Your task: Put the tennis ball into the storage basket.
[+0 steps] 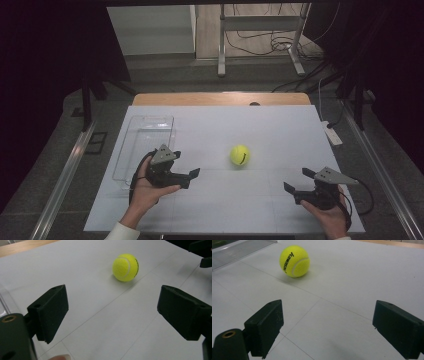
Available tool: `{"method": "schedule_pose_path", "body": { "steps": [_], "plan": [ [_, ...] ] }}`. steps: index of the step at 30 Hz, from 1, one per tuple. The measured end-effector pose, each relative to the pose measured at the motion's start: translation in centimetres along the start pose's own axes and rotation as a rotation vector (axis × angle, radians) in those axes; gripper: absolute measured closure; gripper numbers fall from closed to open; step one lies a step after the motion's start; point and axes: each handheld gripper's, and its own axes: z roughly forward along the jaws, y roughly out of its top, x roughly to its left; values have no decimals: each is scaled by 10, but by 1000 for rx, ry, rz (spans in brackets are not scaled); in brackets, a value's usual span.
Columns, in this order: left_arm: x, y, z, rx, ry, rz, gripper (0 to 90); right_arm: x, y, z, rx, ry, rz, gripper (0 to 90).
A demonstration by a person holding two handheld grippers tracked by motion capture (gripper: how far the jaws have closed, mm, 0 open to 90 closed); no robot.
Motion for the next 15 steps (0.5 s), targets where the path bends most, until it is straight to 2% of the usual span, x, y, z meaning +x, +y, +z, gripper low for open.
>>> {"method": "schedule_pose_path", "body": {
  "steps": [15],
  "plan": [
    [-3, 10, 15, 18, -8, 6, 110, -1, -1, 0, -1, -5, 1, 107]
  ]
}}
